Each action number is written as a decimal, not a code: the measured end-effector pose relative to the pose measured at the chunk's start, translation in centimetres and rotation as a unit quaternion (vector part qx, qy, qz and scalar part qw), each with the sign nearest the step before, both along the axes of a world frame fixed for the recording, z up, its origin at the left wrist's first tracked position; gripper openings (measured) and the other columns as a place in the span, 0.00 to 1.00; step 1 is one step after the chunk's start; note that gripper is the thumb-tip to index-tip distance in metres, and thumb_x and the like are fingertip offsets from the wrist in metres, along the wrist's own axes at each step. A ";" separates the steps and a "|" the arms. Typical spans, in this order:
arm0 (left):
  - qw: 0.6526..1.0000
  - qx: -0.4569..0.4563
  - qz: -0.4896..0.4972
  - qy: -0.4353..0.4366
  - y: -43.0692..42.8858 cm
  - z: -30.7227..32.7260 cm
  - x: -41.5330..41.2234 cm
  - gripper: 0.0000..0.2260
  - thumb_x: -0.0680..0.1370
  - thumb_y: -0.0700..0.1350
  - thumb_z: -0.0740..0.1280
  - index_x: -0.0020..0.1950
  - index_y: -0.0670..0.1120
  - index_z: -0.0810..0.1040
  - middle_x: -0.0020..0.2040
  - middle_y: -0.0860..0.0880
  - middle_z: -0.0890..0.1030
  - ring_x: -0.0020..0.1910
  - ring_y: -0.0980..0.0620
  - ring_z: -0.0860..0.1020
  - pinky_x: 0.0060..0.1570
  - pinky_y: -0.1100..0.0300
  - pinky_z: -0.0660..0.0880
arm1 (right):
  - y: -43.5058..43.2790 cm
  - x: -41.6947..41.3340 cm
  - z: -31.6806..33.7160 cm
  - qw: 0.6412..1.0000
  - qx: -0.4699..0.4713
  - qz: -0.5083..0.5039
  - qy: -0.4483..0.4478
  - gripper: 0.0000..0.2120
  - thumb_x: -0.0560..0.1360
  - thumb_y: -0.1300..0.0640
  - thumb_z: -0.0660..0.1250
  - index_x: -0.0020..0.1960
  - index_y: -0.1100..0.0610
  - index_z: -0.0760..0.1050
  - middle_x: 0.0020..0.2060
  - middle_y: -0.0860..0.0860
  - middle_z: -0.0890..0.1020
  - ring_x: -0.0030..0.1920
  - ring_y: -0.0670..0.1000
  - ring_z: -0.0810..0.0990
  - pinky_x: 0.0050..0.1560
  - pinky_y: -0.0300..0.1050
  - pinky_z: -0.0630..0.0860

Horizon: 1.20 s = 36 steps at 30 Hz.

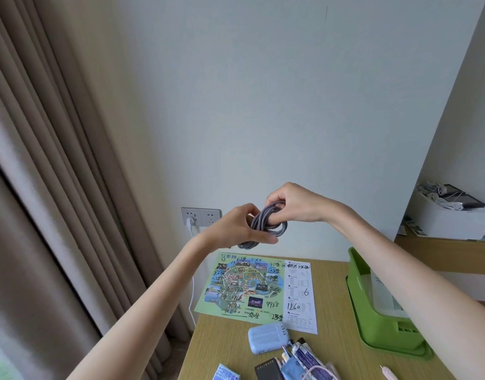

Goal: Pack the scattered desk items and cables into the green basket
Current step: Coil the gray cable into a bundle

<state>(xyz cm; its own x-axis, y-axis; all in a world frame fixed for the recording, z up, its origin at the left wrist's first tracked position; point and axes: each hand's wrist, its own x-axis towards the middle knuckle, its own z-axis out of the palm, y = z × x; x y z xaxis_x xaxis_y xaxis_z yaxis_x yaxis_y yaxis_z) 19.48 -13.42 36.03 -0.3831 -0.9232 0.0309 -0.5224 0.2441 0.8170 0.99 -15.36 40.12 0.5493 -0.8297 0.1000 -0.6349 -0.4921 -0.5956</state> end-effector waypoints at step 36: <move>0.984 0.002 -0.179 -0.006 2.4 -0.5 -1.8 0.09 0.81 0.47 0.64 0.46 0.42 0.74 0.36 0.46 0.71 0.32 0.56 0.72 0.36 0.61 0.74 | -1.0 -3.4 -1.6 0.984 0.120 -0.015 -0.130 0.01 0.72 0.57 0.73 0.44 0.52 0.83 0.34 0.55 0.78 0.31 0.49 0.67 0.27 0.42 0.56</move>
<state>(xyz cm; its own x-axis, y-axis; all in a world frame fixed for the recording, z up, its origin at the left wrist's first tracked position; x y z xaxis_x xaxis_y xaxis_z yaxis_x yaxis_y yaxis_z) 17.65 -11.00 35.57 -0.6847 -0.7285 0.0215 -0.4129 0.4121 0.8122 -2.43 -16.37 38.54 0.5061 -0.8618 0.0337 -0.4579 -0.3017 -0.8363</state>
